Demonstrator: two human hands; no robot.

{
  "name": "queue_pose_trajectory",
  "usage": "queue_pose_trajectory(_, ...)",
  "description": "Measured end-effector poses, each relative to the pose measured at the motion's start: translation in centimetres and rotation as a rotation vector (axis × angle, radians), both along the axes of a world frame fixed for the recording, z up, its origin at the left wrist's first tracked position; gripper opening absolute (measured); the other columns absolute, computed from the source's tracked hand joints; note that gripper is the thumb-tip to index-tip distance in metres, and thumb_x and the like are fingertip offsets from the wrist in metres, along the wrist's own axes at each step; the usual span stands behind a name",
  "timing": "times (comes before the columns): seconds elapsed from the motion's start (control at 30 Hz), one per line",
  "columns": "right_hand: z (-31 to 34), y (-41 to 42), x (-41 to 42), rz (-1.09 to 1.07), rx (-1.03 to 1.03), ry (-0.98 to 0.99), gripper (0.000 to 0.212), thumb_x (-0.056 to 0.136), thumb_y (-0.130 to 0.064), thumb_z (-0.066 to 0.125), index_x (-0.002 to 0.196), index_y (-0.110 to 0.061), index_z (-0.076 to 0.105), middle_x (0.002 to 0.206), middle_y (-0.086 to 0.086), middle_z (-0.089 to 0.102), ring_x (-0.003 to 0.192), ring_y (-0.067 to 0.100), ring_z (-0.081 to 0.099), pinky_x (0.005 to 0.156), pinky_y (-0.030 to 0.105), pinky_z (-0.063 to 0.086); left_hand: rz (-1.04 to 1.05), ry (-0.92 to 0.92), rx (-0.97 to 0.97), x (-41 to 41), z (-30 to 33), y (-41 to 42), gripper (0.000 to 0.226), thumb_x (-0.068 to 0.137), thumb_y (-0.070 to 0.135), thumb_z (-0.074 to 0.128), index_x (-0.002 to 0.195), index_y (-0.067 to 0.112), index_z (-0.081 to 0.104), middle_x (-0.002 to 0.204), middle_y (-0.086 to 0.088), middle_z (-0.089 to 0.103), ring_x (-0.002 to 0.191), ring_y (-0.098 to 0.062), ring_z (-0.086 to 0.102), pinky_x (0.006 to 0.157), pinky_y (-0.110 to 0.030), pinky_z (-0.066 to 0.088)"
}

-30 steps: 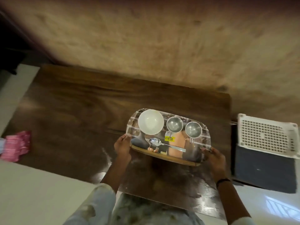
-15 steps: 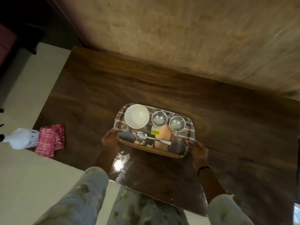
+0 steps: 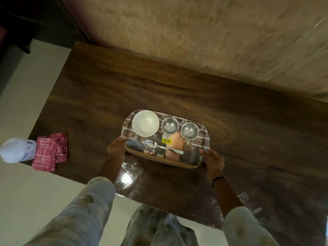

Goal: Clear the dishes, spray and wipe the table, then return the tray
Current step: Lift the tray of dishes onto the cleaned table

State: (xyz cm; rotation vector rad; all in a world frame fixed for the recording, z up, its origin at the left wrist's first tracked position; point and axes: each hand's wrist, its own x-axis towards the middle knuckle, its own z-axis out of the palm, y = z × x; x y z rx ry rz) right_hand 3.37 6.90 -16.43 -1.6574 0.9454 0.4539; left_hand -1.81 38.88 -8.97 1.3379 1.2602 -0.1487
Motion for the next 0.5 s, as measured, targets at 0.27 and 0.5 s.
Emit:
queue_pose_trajectory(0.27,2.2,0.4,0.9,0.009,-0.099,-0.01,0.038,0.068,-0.017,0.085,0.102,-0.008,0.072,0.091,0.007,0.072,0.085,0.021,0.068,0.084,0.04,0.056,0.059,-0.056,-0.106,0.0,-2.1,0.7,0.038,0.091,0.013,0.052,0.129,0.004,0.05,0.136,-0.02,0.051,0.113,-0.026,0.052,0.103,-0.039,0.042)
queue_pose_trajectory(0.5,4.9,0.3,1.0,0.356,-0.303,-0.059,0.029,0.079,-0.027,0.076,0.102,-0.011,0.07,0.09,0.0,0.067,0.087,0.013,0.06,0.074,0.023,0.044,0.069,-0.039,-0.022,0.0,-2.4,1.4,0.031,0.084,0.012,0.063,0.114,0.005,0.06,0.118,-0.014,0.063,0.108,-0.028,0.059,0.098,-0.037,0.045)
